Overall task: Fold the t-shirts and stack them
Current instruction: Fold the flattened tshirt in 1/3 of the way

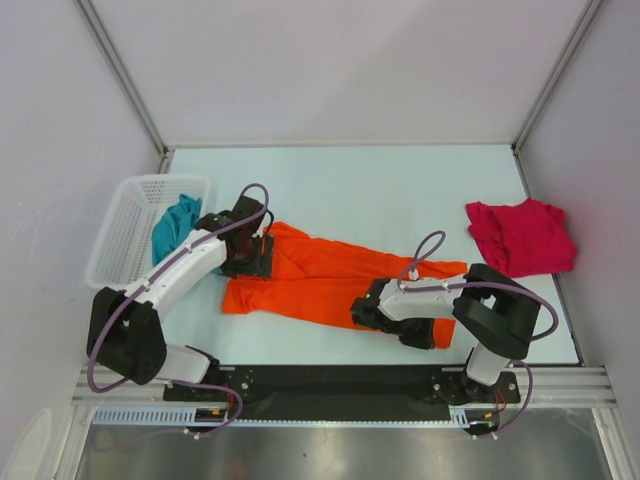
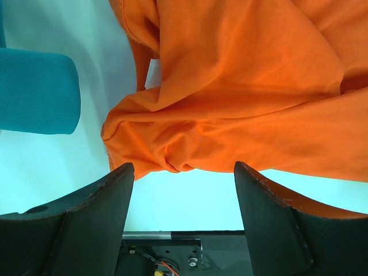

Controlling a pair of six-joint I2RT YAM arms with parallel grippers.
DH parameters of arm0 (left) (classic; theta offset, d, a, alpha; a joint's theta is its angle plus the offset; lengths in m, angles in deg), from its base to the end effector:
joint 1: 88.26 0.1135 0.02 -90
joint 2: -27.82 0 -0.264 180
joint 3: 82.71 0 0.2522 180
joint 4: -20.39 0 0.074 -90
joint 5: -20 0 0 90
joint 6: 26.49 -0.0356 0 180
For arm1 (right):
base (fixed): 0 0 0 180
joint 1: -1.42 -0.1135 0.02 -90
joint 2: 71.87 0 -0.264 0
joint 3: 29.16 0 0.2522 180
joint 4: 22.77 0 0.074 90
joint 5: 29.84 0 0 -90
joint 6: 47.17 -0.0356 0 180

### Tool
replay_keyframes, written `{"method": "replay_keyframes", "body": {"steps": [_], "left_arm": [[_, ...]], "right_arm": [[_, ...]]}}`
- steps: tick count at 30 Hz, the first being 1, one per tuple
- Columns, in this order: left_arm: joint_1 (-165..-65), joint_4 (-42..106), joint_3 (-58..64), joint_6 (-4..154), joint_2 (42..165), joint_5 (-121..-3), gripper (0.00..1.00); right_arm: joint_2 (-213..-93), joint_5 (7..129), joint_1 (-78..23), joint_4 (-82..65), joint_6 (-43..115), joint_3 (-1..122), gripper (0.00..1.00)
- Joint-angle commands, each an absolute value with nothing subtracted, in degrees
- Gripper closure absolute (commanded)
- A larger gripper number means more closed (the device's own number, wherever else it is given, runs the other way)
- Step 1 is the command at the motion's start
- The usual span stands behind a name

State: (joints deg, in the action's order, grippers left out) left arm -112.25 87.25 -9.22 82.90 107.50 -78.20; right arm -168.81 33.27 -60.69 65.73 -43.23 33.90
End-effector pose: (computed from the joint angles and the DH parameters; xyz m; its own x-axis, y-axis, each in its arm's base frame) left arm 0.2353 -0.0992 0.2415 -0.9453 0.0610 -0.3203 0.0536 0.9981 0.0319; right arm 0.1100 0.1733 0.1457 -0.9266 0.1514 -0.3443 0.3322 0.7586 -0.5605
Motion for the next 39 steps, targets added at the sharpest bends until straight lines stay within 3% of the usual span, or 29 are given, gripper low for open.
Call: {"method": "replay_keyframes", "body": {"steps": [1,5,9,21,34,39], "left_arm": [[-112.34,86.71,-8.83,81.96,106.84,-77.03,0.24],[-112.34,86.62,-8.48,81.79,107.01,-76.94,0.24],[-112.34,86.62,-8.48,81.79,106.84,-77.03,0.24],[-112.34,86.8,-8.04,81.96,107.37,-77.64,0.24],[-112.34,86.88,-8.57,81.87,107.28,-77.91,0.24],[-112.34,86.8,-9.01,81.79,106.49,-77.56,0.24]], "right_arm": [[-168.19,30.37,-60.81,72.1,-48.22,35.83,0.99],[-176.34,28.71,-59.75,75.79,-47.17,40.39,0.82],[-182.59,26.42,-59.49,76.33,-44.89,46.45,0.76],[-181.82,20.0,-51.05,73.96,-37.85,53.85,0.77],[-178.13,27.28,-48.59,63.52,-36.53,41.3,0.78],[-175.41,28.78,-52.1,66.83,-41.17,38.04,0.8]]}}
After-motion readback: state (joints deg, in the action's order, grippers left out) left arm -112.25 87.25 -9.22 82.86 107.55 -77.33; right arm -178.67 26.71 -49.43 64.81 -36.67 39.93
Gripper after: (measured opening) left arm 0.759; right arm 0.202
